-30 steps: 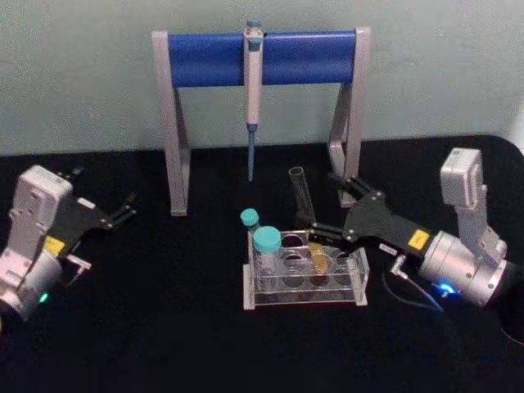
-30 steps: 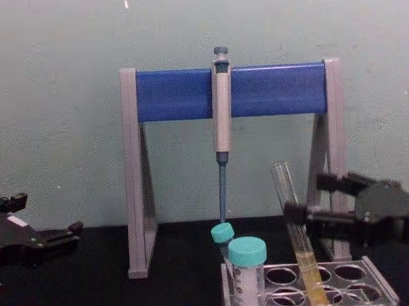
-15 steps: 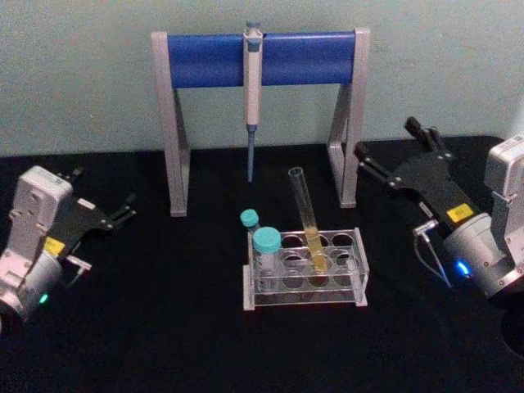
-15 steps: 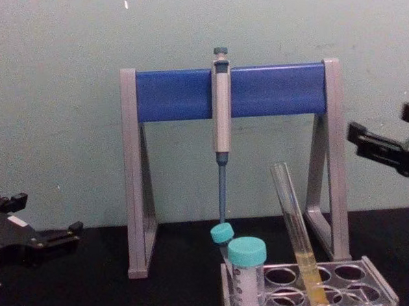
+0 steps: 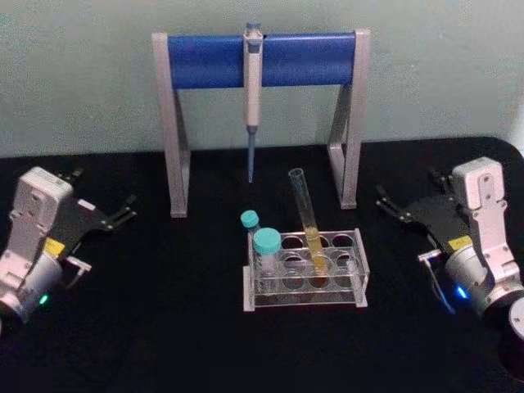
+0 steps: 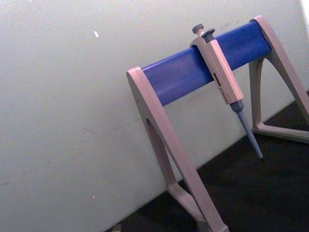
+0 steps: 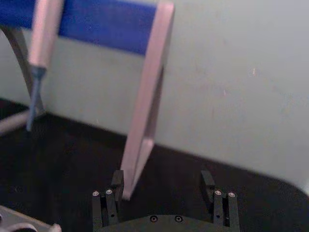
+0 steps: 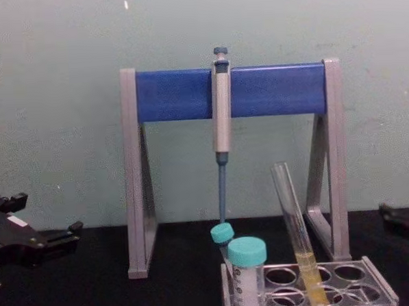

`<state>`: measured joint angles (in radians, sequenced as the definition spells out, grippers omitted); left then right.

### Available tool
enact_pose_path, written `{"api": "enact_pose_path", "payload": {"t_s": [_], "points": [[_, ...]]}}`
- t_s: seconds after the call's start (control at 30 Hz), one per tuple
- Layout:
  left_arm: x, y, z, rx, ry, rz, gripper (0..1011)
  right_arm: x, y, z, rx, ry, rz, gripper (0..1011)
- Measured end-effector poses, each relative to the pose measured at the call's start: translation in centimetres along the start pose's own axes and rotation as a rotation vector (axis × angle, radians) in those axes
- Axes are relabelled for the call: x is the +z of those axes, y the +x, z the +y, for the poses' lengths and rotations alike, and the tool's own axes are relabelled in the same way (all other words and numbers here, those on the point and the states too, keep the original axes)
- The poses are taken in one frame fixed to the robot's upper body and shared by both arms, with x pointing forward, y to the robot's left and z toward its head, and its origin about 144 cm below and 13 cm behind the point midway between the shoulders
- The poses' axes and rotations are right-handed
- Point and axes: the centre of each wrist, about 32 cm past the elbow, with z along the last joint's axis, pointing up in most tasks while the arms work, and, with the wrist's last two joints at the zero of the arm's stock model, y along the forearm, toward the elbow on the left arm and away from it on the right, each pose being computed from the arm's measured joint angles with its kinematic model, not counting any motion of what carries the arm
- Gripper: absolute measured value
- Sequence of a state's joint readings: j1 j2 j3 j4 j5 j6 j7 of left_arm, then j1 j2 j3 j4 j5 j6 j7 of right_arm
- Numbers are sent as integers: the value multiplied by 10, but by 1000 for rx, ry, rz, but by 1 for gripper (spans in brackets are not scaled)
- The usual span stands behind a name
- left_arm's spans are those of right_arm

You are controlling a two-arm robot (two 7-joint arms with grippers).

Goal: Pick up the test tube from the test tube rack, shake it, then place it back into the test tube rack.

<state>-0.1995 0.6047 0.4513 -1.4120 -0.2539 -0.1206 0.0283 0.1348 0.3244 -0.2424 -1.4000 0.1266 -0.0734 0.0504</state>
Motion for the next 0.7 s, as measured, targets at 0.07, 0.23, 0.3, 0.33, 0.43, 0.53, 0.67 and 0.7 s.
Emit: {"api": "enact_pose_path", "payload": {"t_s": [0.07, 0.23, 0.3, 0.33, 0.43, 0.53, 0.67, 0.7], "points": [[0, 0, 0, 0, 0, 0, 1001, -2, 0, 0, -4, -18, 3, 1000], [0, 0, 0, 0, 0, 0, 1001, -6, 4, 2, 0, -53, 23, 1000], [0, 0, 0, 0, 0, 0, 1001, -6, 4, 2, 1, -54, 25, 1000], [0, 0, 0, 0, 0, 0, 1001, -6, 4, 2, 1, -54, 25, 1000], [0, 0, 0, 0, 0, 0, 1001, -6, 4, 2, 1, -53, 24, 1000], [0, 0, 0, 0, 0, 0, 1001, -6, 3, 2, 2, -51, 23, 1000], [0, 0, 0, 0, 0, 0, 1001, -5, 3, 2, 2, -48, 22, 1000], [0, 0, 0, 0, 0, 0, 1001, -5, 3, 2, 2, -47, 22, 1000]]}}
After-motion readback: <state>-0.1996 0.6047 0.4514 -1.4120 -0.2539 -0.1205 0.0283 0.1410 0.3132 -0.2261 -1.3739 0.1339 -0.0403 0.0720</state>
